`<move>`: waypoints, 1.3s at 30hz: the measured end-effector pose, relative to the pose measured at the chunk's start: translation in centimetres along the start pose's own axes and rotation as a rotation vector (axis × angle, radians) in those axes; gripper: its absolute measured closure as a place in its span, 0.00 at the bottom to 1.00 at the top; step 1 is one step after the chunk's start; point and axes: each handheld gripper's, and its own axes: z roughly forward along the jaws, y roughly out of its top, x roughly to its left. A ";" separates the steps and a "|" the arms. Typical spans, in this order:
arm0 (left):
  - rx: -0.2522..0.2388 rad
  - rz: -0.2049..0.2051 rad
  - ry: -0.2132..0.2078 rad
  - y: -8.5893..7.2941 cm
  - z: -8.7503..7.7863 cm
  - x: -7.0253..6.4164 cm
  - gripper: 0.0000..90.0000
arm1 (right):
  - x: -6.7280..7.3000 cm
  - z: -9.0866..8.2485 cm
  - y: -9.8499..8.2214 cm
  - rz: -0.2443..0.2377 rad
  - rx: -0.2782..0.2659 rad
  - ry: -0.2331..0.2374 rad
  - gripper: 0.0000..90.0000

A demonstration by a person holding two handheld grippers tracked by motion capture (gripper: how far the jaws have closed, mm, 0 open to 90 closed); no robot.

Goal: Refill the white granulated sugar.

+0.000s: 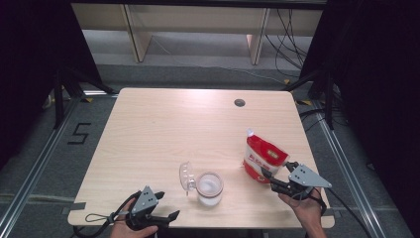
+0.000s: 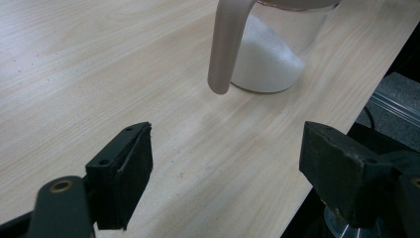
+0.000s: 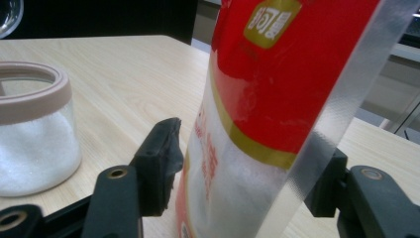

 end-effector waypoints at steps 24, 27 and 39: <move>-0.036 -0.072 -0.009 1.2 -0.6 0.1 0.28 | 1.3 -4.3 -0.8 0.143 0.142 -0.050 0.39; -0.037 -0.061 -0.009 1.5 -0.7 -0.1 0.29 | 1.4 -4.6 -1.0 0.147 0.151 -0.038 0.38; -0.039 -0.033 -0.009 2.0 -0.6 0.0 0.31 | 2.4 -5.2 -1.6 0.143 0.180 0.000 0.32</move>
